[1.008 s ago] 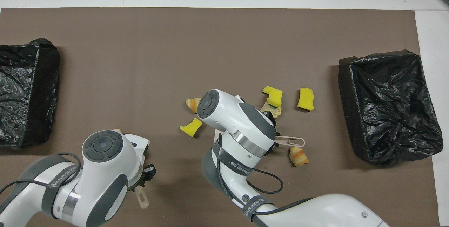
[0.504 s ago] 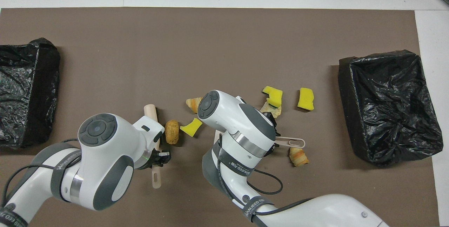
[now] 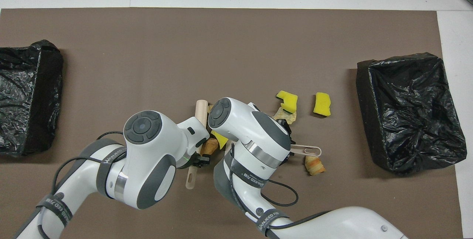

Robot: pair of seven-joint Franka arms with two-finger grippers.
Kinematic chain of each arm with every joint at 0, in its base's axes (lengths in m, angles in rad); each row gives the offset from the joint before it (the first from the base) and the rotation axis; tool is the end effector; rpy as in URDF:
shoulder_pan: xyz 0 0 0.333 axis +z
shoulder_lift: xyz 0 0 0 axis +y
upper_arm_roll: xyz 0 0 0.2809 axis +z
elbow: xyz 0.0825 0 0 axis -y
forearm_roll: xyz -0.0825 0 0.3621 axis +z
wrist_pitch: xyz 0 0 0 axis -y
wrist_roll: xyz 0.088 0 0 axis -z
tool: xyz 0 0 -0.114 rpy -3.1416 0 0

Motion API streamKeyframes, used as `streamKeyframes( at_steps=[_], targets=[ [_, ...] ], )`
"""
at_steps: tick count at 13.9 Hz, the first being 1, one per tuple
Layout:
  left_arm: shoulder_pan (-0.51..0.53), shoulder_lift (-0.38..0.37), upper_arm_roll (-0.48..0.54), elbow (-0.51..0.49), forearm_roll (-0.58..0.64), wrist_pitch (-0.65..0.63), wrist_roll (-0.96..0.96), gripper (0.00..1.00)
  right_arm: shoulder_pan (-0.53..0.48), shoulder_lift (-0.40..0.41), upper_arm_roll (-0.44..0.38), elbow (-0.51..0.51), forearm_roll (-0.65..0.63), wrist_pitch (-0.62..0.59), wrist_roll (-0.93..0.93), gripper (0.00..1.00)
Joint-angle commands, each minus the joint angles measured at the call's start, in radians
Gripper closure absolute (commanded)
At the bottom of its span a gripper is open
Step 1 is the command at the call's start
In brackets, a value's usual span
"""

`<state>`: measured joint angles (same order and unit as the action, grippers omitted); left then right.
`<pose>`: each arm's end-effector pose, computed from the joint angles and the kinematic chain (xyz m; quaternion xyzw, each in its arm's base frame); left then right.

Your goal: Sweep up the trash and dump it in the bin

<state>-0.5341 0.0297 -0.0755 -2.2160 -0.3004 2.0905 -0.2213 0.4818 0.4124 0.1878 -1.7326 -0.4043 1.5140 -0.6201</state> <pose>0.3972 -0.2973 0.3253 0.9833 -0.1077 -0.1206 0.0833 0.4602 0.2975 0.2941 0.7178 0.6084 -0.2961 0.1643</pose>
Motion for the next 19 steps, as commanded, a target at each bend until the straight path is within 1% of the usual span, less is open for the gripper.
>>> streamKeyframes(
  at_steps=[1, 3, 4, 6, 7, 9, 11, 12, 14, 15, 17, 18, 19],
  targets=[
    [-0.041, -0.005, 0.016, 0.004, -0.063, 0.014, 0.159, 1.0, -0.002, -0.037, 0.009, -0.056, -0.024, 0.038, 0.023, 1.0],
    [-0.03, -0.007, 0.017, -0.004, -0.176, 0.023, 0.319, 1.0, -0.003, -0.035, 0.009, -0.056, -0.024, 0.041, 0.025, 1.0],
    [-0.032, -0.008, 0.017, -0.01, -0.239, 0.052, 0.353, 1.0, -0.003, -0.035, 0.009, -0.056, -0.024, 0.041, 0.025, 1.0],
    [-0.062, -0.013, 0.008, -0.017, -0.313, 0.082, 0.355, 1.0, -0.003, -0.035, 0.009, -0.056, -0.024, 0.041, 0.026, 1.0],
    [-0.075, -0.016, 0.009, -0.019, -0.331, 0.079, 0.355, 1.0, -0.003, -0.035, 0.009, -0.056, -0.024, 0.041, 0.036, 1.0],
    [-0.06, -0.017, 0.016, -0.017, -0.333, 0.071, 0.349, 1.0, -0.003, -0.035, 0.009, -0.056, -0.022, 0.041, 0.045, 1.0],
    [0.005, -0.043, 0.02, -0.013, -0.333, 0.028, 0.335, 1.0, -0.003, -0.035, 0.01, -0.056, -0.022, 0.041, 0.045, 1.0],
    [0.041, -0.056, 0.022, -0.005, -0.33, -0.007, 0.304, 1.0, -0.003, -0.035, 0.01, -0.056, -0.021, 0.041, 0.046, 1.0],
    [0.068, -0.103, 0.023, -0.013, -0.309, -0.033, 0.165, 1.0, -0.003, -0.035, 0.01, -0.056, -0.021, 0.041, 0.046, 1.0],
    [0.088, -0.116, 0.023, -0.014, -0.277, -0.07, 0.073, 1.0, -0.003, -0.035, 0.01, -0.054, -0.019, 0.041, 0.046, 1.0],
    [0.089, -0.14, 0.022, -0.03, -0.188, -0.166, -0.115, 1.0, -0.003, -0.035, 0.01, -0.056, -0.018, 0.052, 0.059, 1.0],
    [0.08, -0.164, 0.022, -0.056, -0.146, -0.2, -0.215, 1.0, -0.003, -0.034, 0.01, -0.056, -0.018, 0.052, 0.059, 1.0],
    [0.072, -0.188, 0.013, -0.085, -0.117, -0.207, -0.284, 1.0, -0.005, -0.034, 0.01, -0.056, -0.018, 0.054, 0.06, 1.0]
  ],
)
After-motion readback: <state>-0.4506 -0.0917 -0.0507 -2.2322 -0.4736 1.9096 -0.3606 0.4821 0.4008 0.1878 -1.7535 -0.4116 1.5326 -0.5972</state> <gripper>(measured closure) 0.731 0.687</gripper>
